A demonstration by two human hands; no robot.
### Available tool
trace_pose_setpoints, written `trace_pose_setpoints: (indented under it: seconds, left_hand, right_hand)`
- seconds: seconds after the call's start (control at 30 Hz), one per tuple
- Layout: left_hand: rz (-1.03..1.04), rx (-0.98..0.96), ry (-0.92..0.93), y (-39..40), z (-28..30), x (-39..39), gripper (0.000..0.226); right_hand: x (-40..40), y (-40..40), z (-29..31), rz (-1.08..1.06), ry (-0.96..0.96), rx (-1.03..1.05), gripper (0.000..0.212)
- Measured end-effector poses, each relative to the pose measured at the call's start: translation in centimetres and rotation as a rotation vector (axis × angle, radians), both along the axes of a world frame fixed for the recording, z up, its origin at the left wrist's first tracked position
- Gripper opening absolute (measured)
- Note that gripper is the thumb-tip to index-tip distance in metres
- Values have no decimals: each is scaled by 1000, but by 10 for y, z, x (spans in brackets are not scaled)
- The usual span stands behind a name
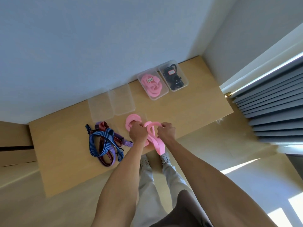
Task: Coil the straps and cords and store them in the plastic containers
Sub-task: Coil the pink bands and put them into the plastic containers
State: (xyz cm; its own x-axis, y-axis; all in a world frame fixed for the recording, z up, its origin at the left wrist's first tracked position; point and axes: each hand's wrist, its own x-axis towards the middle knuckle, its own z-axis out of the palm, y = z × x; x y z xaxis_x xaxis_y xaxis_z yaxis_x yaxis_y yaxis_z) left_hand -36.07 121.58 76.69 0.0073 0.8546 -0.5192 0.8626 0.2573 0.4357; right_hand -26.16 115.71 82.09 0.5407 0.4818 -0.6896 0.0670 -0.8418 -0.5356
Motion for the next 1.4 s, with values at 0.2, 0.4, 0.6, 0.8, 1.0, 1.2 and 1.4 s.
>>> trace_pose_setpoints:
  seconds: [0.2, 0.4, 0.6, 0.8, 1.0, 1.2, 1.4]
  left_hand:
    - [326, -27, -594, 12, 57, -12, 9]
    - [375, -11, -936, 17, 158, -29, 18]
    - [299, 72, -1079, 22, 235, -32, 16]
    - [386, 115, -1123, 37, 277, -28, 21]
    - [311, 58, -1323, 42, 289, -33, 21]
    - [244, 42, -1216, 63, 299, -49, 15]
    - [134, -2, -1063, 93, 310, -76, 27]
  right_hand:
    - [0, 22, 43, 75, -1, 141, 23]
    - [-2, 45, 108, 160, -40, 409, 16]
    - [-5, 64, 167, 185, 3, 628, 15]
    - [-1, 75, 209, 196, -106, 816, 9]
    - [2, 79, 223, 201, -252, 887, 14]
    - [-11, 95, 233, 243, -421, 907, 10]
    - [-43, 115, 235, 297, -547, 879, 9]
